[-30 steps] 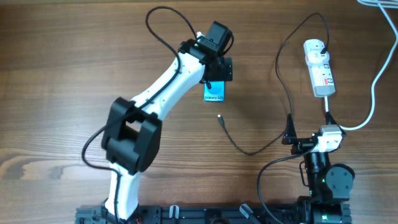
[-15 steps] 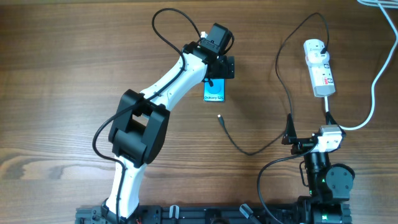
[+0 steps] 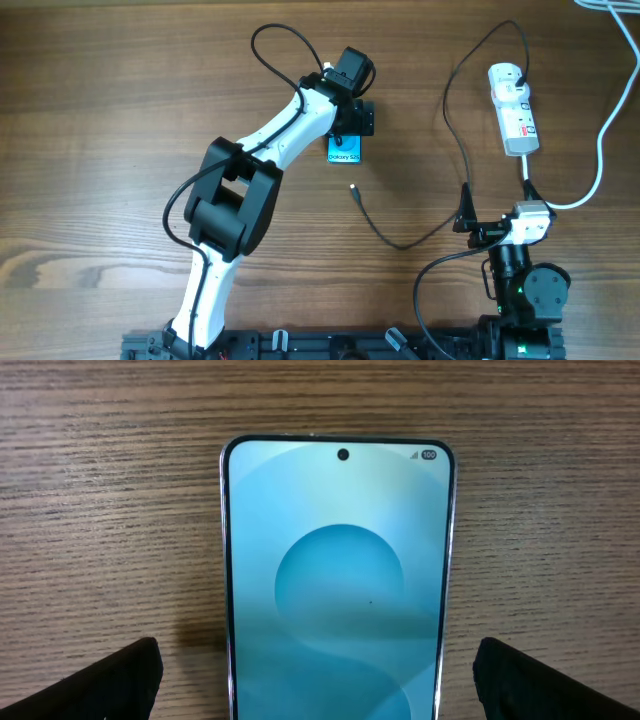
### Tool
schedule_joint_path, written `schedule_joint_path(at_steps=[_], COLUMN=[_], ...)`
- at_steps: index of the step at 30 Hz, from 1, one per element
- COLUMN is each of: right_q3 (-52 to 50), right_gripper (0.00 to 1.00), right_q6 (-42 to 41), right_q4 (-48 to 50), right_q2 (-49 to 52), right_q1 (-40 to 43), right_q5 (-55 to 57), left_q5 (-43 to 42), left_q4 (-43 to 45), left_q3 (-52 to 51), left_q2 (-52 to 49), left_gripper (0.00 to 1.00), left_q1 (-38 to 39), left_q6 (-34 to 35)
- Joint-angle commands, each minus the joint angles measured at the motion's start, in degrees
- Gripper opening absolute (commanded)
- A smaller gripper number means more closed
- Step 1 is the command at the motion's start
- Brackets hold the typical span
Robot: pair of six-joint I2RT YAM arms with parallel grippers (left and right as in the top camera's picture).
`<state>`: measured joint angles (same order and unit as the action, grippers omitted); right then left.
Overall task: Plug charger to phone and switch on socket
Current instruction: 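Lower the left gripper and grasp the phone's top edge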
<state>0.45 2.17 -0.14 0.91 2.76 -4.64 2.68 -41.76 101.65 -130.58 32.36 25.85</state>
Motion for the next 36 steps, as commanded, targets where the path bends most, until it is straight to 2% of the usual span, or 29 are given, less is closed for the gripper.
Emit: schedule_joint_path(at_steps=[1, 30, 36], right_q3=[-0.04, -0.04, -0.04], right_gripper=[1.0, 1.0, 1.0], right_q6=[-0.83, -0.83, -0.83], right_q4=[0.11, 0.11, 0.11], right_q2=[-0.26, -0.26, -0.26], right_q1=[-0.33, -0.33, -0.33], right_q5=[0.35, 0.35, 0.35], left_q5=[0.85, 1.53, 9.4], left_q4=[0.39, -2.62, -1.92], left_q3=[0.57, 0.57, 0.57], left_q2=[-0.48, -3.48, -3.48], left_gripper=[1.0, 0.98, 1.0], left_q1=[1.18, 1.31, 4.09], left_q6=[0.96, 1.29, 1.16])
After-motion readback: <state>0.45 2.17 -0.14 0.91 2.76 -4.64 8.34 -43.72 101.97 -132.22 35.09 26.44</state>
